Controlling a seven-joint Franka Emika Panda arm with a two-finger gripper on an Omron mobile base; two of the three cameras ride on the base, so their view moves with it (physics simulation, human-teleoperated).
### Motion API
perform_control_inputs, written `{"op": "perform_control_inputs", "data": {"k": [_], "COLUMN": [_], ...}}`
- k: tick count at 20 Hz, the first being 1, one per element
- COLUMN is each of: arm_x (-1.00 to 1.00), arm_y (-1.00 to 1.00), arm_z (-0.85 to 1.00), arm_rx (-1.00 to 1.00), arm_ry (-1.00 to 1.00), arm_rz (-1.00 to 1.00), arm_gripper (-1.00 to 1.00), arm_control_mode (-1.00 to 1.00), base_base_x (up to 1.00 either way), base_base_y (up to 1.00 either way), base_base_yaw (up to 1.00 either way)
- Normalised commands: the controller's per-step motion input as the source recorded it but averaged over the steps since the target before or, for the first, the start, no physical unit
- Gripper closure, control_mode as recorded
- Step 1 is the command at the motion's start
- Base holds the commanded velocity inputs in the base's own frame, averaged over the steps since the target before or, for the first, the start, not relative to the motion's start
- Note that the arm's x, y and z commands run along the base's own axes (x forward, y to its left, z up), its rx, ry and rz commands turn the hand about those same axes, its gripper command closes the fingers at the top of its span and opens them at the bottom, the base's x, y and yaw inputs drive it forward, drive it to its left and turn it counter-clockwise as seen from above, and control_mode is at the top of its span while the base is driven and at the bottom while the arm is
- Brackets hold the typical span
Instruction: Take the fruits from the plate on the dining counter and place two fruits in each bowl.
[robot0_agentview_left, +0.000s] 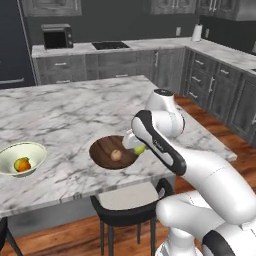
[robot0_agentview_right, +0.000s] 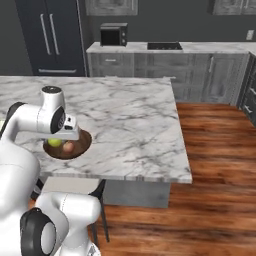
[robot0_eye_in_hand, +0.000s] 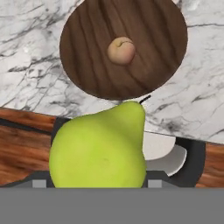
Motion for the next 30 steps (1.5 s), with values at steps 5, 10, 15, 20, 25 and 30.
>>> {"op": "perform_control_inputs", "data": {"k": [5, 10, 15, 20, 25, 30], "arm_x": [0.00, 0.00, 0.26, 0.99, 0.56, 0.23], "arm_y": [0.00, 0.00, 0.00, 0.12, 0.23, 0.05], "arm_z": [0.00, 0.00, 0.00, 0.00, -0.21, -0.07], "arm_rx": [0.00, 0.00, 0.00, -0.01, -0.08, -0.13], "arm_ry": [0.00, 0.00, 0.08, 0.30, 0.12, 0.00], "arm_rz": [0.00, 0.00, 0.00, 0.00, 0.00, -0.03], "arm_gripper": [1.00, 1.00, 1.00, 1.00, 1.00, 1.00], "arm_control_mode": [1.00, 1.00, -1.00, -1.00, -1.00, -1.00], "base_base_x": [0.27, 0.00, 0.03, 0.00, 0.00, 0.00], "base_base_y": [0.01, 0.00, 0.00, 0.00, 0.00, 0.00], "base_base_yaw": [0.00, 0.00, 0.00, 0.00, 0.00, 0.00]}}
